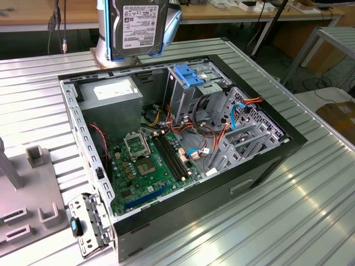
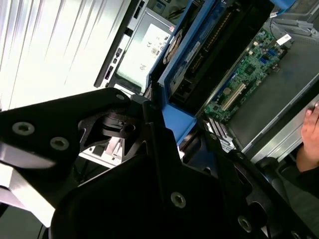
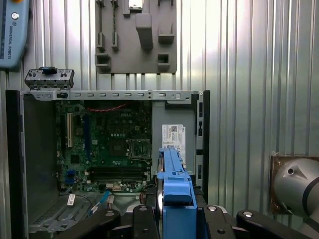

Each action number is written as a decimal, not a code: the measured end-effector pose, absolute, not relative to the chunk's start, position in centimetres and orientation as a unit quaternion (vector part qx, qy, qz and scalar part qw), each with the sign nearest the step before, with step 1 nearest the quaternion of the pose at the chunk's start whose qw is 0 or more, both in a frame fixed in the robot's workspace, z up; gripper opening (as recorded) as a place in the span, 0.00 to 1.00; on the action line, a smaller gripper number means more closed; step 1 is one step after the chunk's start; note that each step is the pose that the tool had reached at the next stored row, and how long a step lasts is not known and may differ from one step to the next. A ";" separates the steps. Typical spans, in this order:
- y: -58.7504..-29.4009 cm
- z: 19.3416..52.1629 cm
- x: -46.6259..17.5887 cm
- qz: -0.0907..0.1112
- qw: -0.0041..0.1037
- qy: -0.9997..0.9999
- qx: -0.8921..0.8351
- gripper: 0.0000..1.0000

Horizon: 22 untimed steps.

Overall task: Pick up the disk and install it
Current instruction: 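Insert the disk into the insertion slot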

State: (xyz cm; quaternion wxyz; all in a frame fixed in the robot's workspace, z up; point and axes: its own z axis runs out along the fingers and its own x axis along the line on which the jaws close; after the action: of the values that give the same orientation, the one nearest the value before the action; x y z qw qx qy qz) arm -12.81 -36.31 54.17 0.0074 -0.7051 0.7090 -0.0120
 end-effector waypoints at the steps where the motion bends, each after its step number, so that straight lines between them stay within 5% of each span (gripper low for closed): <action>1: -36.4 54.2 -12.8 -0.012 0.007 0.709 -0.705 0.37; 22: -46.9 54.0 -12.8 -0.012 0.007 0.709 -0.705 0.37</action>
State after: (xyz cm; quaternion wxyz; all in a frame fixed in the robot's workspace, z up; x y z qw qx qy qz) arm -12.82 -46.89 54.04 0.0074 -0.7050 0.7091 -0.0120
